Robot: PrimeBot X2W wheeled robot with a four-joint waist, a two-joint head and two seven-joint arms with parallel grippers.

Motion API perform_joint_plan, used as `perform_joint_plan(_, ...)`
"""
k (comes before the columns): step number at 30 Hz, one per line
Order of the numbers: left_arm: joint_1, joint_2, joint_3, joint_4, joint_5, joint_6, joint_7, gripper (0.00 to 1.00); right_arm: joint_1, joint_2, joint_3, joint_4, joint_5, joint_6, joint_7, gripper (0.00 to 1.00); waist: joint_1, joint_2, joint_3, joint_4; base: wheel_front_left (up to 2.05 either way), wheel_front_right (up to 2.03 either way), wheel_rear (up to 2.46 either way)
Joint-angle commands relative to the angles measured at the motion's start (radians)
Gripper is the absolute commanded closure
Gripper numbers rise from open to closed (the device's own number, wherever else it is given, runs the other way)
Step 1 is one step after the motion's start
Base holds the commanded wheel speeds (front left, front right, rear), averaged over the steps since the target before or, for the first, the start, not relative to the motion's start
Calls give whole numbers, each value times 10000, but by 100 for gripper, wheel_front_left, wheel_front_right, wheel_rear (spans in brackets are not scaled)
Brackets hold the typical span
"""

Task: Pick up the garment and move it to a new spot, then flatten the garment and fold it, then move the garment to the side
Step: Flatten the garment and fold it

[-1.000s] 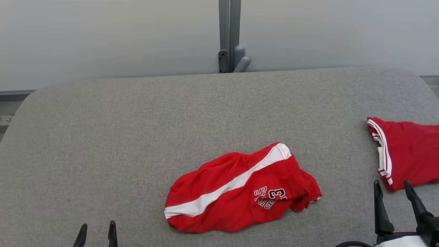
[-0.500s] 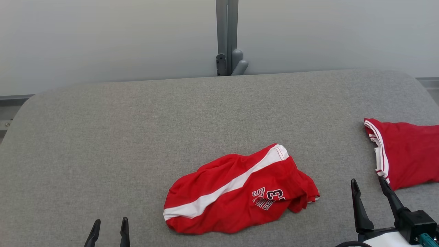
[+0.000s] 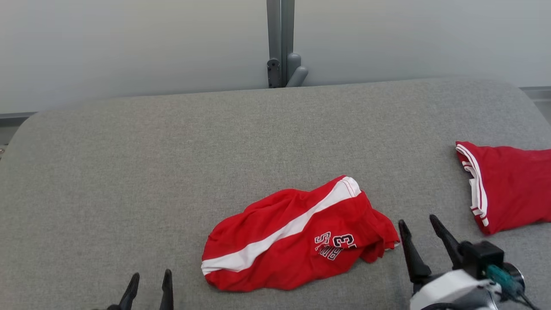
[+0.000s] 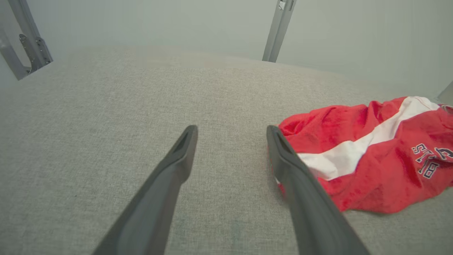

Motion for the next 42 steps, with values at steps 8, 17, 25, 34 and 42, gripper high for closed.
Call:
perform_joint_plan(8,-1834,-114,-470,755,-1450,-15,2630,0,-2976,-1300,2225,232,1926,-14,3676,0,0,0,1269,-71,0,0,0)
perform_joint_plan(17,-2711,-71,-932,875,-1999,150,4722,0,-4199,-1192,2575,899,2183,-14,5543,0,0,0,1809,224,0,0,0)
perform_joint_plan(25,-2732,-20,-1125,445,-2379,191,5818,0,-4786,-1074,2849,1512,2320,-13,5926,27,0,0,1950,397,0,0,0)
perform_joint_plan(34,-2362,53,-1388,-28,-3128,84,6594,0,-4845,-1152,2997,1577,2445,-13,5932,72,0,0,2018,399,0,0,0)
perform_joint_plan(42,-2301,256,-1480,-157,-3620,51,6996,0,-4937,-1229,2979,1654,2458,-13,5838,100,0,0,2035,333,0,0,0)
